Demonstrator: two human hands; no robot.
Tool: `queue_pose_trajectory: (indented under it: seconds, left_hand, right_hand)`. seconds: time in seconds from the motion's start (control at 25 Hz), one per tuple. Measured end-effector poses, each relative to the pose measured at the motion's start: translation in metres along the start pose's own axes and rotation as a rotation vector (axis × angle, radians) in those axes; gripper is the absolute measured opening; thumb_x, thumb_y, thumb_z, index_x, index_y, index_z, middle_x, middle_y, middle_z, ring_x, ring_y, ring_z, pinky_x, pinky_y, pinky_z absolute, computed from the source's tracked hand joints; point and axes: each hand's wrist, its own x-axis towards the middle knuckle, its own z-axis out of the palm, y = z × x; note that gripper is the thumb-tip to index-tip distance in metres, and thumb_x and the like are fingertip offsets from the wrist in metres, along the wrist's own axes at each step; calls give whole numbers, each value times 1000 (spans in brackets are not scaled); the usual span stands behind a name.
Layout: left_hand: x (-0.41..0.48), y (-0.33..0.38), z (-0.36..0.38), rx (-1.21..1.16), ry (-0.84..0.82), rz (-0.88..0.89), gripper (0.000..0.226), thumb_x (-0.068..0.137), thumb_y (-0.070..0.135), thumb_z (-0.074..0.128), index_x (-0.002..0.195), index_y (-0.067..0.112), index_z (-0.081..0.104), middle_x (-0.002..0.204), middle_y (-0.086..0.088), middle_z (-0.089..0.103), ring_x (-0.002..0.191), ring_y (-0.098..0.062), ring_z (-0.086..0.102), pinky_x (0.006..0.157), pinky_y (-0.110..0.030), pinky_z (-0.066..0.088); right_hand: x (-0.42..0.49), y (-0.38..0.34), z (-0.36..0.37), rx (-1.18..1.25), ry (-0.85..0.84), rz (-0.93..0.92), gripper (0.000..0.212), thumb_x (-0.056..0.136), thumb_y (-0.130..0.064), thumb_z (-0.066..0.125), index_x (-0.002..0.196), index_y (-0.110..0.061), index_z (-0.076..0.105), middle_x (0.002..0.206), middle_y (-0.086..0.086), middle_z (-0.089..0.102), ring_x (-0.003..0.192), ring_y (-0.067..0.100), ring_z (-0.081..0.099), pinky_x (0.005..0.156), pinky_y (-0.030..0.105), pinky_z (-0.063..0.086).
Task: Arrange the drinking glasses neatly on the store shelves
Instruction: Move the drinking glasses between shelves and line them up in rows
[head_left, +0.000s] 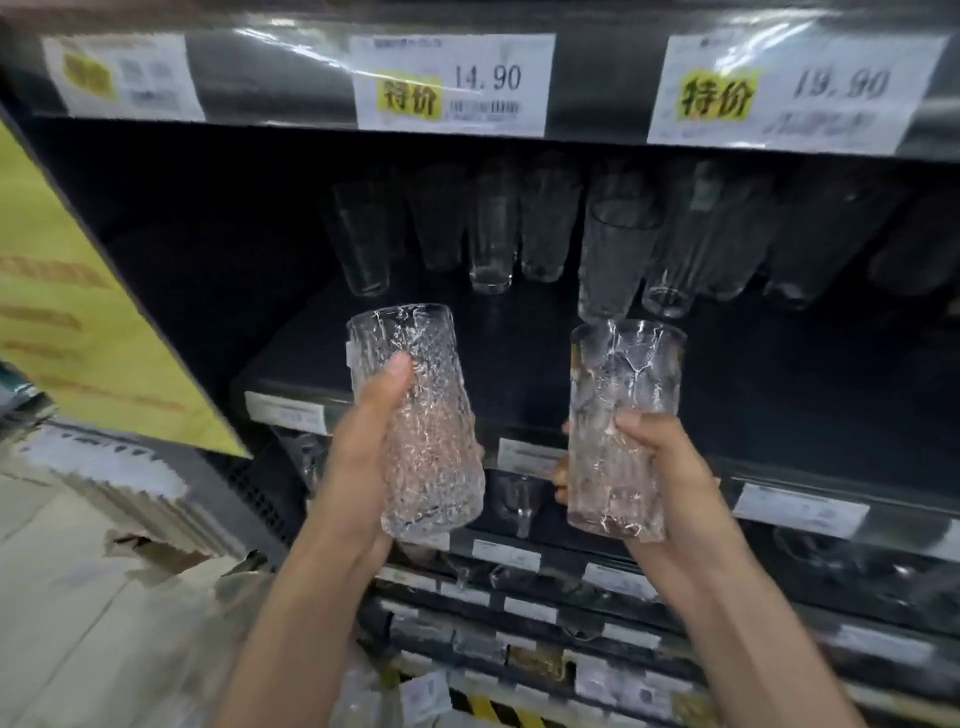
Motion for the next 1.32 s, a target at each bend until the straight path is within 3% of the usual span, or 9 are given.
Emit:
queue_pose_trajectory:
  seconds: [0.12, 0.2, 0.44, 0.56, 0.64, 0.72, 1.04, 1.2, 1.32]
  left_hand:
    - [32, 1, -8, 52, -121, 7, 97, 62, 85, 67, 134, 20, 59, 134, -13, 62, 126, -36, 57, 105, -59, 44]
    - [52, 3, -12, 81, -163, 22, 110, 55, 88, 69, 140, 21, 52, 141, -11, 57, 129, -35, 55, 108, -60, 40]
    - [103, 17, -15, 112, -258, 144, 100, 62, 83, 69, 136, 18, 57, 137, -9, 61, 129, -30, 56, 110, -58, 39]
    - [120, 23, -18, 207, -273, 246, 62, 76, 71, 64, 121, 28, 66, 118, 5, 72, 113, -10, 66, 102, -36, 49]
    - [130, 25, -19, 216, -260, 278, 33, 87, 54, 65, 113, 33, 64, 109, 9, 73, 100, 4, 68, 86, -17, 52]
    - [135, 27, -20, 236, -269, 299, 25, 89, 46, 63, 111, 33, 62, 104, 11, 71, 90, 8, 68, 74, -11, 51]
    - [146, 20, -29, 261, -309, 312, 35, 80, 53, 64, 110, 37, 64, 107, 14, 74, 103, -2, 69, 95, -31, 52]
    - [146, 17, -32, 246, -339, 323, 30, 81, 50, 63, 110, 41, 63, 107, 22, 73, 103, 5, 66, 90, -23, 48]
    - [148, 16, -34, 223, -326, 325, 28, 81, 51, 64, 107, 41, 64, 107, 19, 74, 104, 0, 68, 96, -31, 51]
  right_hand:
    - [1, 6, 6, -130, 115, -90, 73, 57, -51, 74, 125, -27, 61, 113, -3, 73, 111, 19, 67, 96, 50, 51]
    - [3, 4, 14, -199, 150, -168, 70, 61, -51, 75, 127, -34, 57, 119, -8, 71, 115, 14, 64, 105, 51, 44]
    - [27, -8, 29, -335, 263, -370, 48, 79, -19, 81, 118, -32, 57, 110, -11, 72, 104, 7, 68, 97, 35, 52]
    - [46, -11, 34, -382, 333, -392, 52, 74, -19, 84, 115, -34, 56, 108, -14, 71, 101, 2, 67, 93, 30, 52]
    - [61, -11, 39, -400, 361, -396, 55, 72, -16, 86, 113, -35, 54, 103, -17, 71, 96, -3, 67, 87, 24, 52]
    - [76, -10, 44, -429, 376, -398, 57, 70, -14, 87, 109, -37, 52, 101, -17, 70, 92, -6, 66, 80, 18, 52]
    - [124, -8, 61, -580, 451, -374, 69, 71, -24, 87, 126, -26, 44, 112, -13, 64, 107, 6, 62, 94, 27, 51]
    - [132, -7, 62, -1030, 595, -306, 85, 73, -56, 78, 136, -14, 38, 130, 7, 60, 119, 28, 57, 95, 36, 49]
    - [137, 3, 58, -1086, 608, -225, 82, 72, -53, 81, 131, -11, 43, 131, 10, 58, 120, 31, 56, 97, 38, 49]
